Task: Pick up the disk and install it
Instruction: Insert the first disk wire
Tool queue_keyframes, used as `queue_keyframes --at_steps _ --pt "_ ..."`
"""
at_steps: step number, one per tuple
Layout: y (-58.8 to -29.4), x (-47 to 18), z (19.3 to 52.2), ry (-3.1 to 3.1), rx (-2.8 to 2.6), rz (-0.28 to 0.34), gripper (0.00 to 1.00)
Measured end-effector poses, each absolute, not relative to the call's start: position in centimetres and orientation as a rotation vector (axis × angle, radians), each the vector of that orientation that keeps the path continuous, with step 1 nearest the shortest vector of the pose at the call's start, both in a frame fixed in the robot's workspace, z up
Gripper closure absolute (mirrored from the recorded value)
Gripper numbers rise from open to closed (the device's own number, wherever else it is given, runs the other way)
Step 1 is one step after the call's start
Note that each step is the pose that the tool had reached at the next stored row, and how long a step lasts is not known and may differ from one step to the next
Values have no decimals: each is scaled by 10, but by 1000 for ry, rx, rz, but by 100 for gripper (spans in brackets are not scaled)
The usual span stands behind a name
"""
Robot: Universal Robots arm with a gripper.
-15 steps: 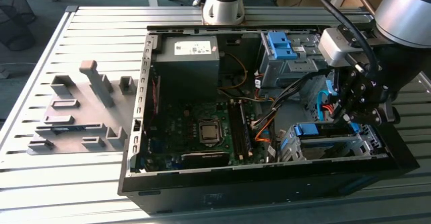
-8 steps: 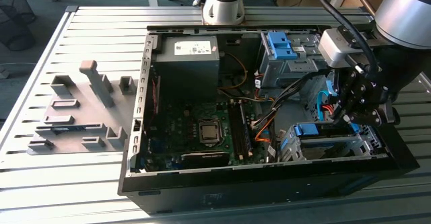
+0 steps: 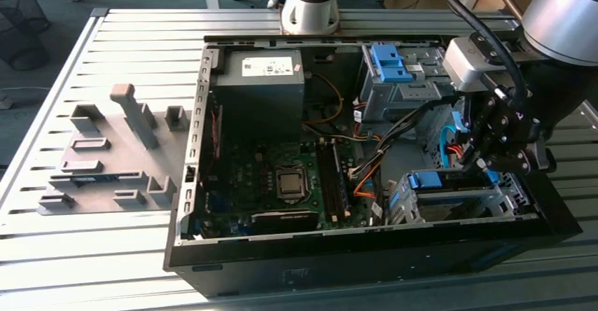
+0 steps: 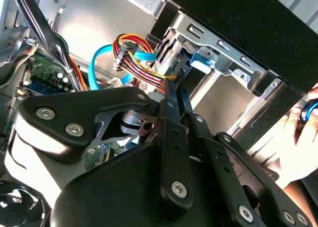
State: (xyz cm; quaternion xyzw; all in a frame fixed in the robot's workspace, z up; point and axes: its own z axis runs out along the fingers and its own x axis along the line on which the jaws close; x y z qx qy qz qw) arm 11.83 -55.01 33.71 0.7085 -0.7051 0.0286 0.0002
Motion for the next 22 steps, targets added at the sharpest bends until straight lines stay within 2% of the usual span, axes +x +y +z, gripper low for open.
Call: queue_keyframes --at_steps 22 --pt "-552 118 336 -2225 2230 75 84"
